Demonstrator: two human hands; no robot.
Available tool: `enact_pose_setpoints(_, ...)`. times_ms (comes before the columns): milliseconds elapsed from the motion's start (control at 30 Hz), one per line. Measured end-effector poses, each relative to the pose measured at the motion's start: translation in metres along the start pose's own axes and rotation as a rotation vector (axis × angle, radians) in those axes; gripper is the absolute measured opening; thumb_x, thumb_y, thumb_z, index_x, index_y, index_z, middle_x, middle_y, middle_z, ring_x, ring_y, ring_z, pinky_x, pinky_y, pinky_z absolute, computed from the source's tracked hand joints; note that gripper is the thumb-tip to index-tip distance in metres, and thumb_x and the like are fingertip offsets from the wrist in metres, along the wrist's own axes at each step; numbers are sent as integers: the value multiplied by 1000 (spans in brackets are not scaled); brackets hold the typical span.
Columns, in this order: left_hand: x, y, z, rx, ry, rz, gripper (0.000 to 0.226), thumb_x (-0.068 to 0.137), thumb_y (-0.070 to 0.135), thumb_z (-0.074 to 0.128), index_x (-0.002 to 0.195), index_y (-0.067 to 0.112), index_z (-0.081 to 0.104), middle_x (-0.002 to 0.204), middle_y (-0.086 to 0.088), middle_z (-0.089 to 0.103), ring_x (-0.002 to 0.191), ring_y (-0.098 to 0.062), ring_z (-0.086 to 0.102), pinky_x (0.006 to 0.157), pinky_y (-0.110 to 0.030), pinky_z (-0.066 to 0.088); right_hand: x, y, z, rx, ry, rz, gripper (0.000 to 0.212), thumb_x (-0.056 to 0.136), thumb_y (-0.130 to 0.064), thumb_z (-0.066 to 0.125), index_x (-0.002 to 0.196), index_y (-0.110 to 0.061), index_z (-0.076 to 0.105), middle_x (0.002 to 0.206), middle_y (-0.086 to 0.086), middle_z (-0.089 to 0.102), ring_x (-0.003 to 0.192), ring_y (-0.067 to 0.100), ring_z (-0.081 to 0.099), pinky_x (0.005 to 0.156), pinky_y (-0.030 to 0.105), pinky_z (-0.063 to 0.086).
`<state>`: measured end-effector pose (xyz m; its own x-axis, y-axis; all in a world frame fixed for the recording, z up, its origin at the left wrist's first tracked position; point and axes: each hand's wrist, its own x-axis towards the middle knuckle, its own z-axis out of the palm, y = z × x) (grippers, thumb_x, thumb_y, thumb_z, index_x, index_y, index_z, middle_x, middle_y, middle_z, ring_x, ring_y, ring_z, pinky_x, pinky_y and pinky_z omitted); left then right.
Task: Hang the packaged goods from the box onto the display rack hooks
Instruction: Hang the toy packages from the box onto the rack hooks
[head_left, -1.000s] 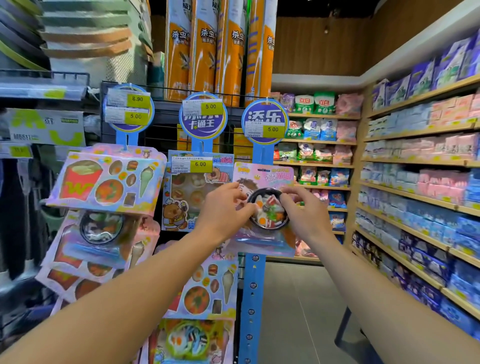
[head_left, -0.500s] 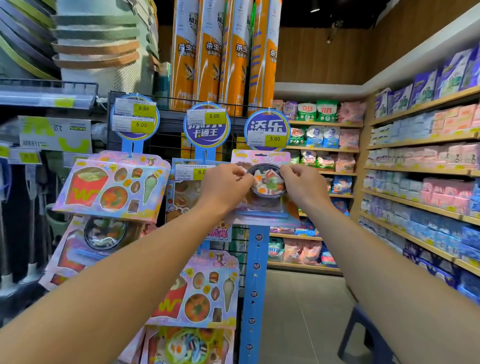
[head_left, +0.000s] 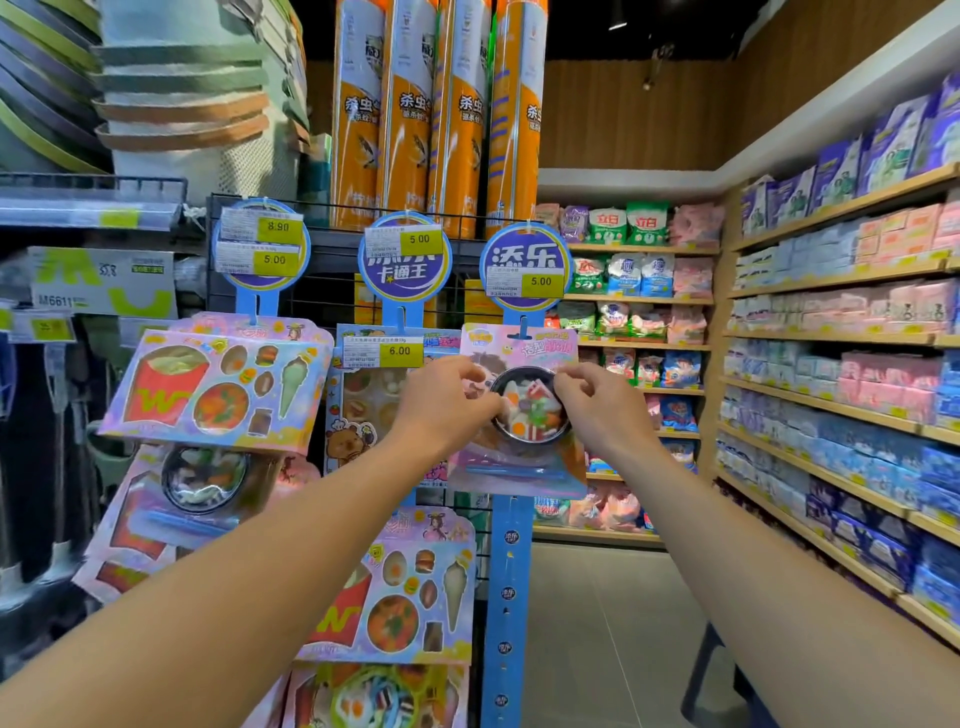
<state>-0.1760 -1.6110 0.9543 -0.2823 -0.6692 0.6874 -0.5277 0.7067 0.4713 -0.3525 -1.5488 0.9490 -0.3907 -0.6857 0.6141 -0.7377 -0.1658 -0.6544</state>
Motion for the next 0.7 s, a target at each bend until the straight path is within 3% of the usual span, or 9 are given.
enact_pose_setpoints(100,1,3,5,34,-21,72,32,83,32,70,109,13,71,119,-1,67,97,-17,64,83,-31,52,-2,7,2,-9,33,15,27,98,-39,48,118,-27,62,105,-2,64,91,20,60,69,35,46)
enact_pose_setpoints(167,3,4,9,90,-30,97,33,84,33,69,111,14,70,121,-2,65,100,-19,63,87,-38,52,-3,10,2,-2,24,31,28,97,-39,50,121,-27,60,107,-2,63,90,20,61,73,39,49)
enact_pose_setpoints(333,-1,-2,15,269,-87,123,36,90,38,62,118,16,64,128,-1,57,115,-24,55,88,-39,47,-3,15,6,-33,-23,-1,40,94,-37,61,131,-25,56,129,2,57,119,25,53,91,38,46)
enact_pose_setpoints(700,-15,-16,23,361,-166,85,52,91,38,59,139,23,49,146,1,44,128,-27,47,101,-45,47,-14,26,15,-182,-139,40,64,90,-39,63,147,-23,39,147,5,43,135,26,39,108,44,39)
